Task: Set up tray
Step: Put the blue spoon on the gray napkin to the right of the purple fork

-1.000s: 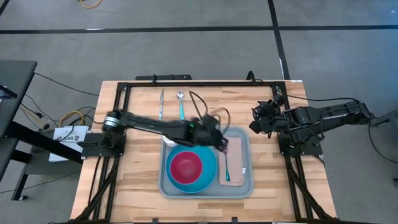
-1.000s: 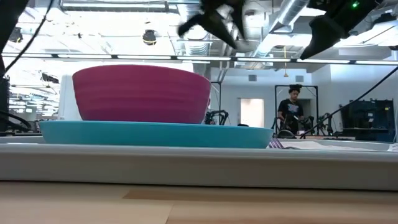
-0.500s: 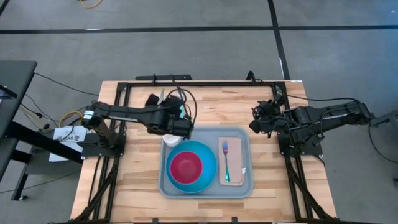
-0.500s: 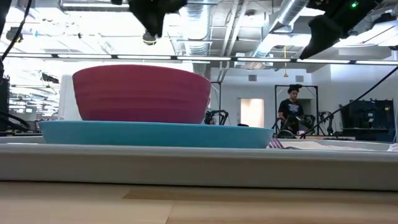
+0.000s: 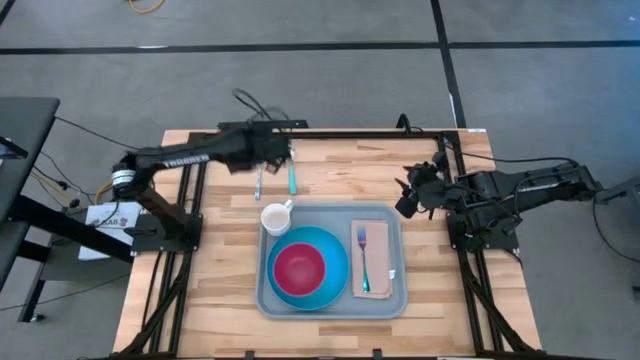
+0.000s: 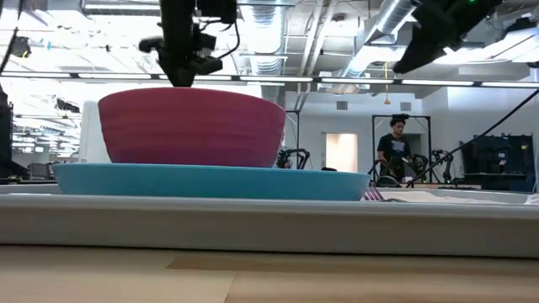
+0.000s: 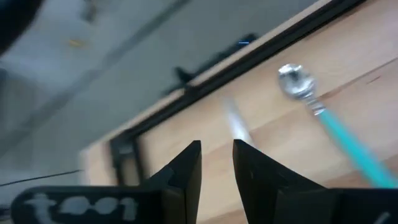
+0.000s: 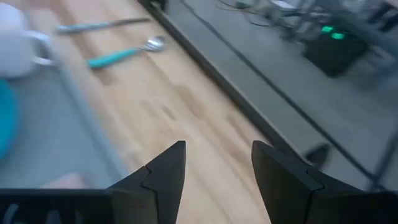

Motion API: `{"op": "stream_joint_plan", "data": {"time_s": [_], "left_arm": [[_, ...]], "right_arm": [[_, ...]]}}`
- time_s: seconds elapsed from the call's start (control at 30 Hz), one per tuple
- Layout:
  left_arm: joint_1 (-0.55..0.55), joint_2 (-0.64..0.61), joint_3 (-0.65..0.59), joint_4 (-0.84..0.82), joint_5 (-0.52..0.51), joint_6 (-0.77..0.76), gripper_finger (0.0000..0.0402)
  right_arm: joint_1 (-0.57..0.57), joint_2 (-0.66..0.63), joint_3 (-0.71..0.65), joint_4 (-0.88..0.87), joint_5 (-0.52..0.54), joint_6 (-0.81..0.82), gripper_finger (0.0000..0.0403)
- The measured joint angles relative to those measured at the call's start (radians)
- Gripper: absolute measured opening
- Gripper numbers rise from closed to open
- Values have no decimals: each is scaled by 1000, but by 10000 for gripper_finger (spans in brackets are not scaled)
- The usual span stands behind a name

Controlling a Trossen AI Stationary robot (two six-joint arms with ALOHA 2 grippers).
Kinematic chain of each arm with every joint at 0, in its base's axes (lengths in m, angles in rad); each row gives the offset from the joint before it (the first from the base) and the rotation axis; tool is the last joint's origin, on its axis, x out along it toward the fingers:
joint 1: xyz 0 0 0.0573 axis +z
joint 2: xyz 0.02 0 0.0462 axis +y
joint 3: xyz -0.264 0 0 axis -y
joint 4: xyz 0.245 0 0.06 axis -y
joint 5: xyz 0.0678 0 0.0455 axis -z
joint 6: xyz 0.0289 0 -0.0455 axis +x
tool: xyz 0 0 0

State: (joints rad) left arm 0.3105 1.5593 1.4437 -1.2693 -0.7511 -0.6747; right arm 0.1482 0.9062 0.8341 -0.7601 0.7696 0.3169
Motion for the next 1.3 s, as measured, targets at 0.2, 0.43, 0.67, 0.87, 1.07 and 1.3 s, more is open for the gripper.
{"op": "stream_joint_plan", "data": {"time_s": [0.2, 0.43, 0.67, 0.87, 1.07, 1.3], "left_arm": [[223, -64, -226, 511, 370, 284, 82], [384, -52, -412, 644, 450, 293, 82], [404, -53, -530, 721, 536, 275, 82], [403, -53, -567, 769, 510, 334, 82], [401, -53, -566, 768, 510, 315, 82], [401, -53, -566, 767, 510, 308, 82]], "right_arm": [[1, 0, 0, 103, -103, -111, 180], [-62, 17, 0, 231, -24, -121, 178], [-112, 87, 0, 268, -90, -140, 182], [-111, 175, 0, 278, -115, -142, 180], [-112, 301, 0, 344, -107, -88, 182], [-166, 369, 4, 560, -175, -73, 180]]}}
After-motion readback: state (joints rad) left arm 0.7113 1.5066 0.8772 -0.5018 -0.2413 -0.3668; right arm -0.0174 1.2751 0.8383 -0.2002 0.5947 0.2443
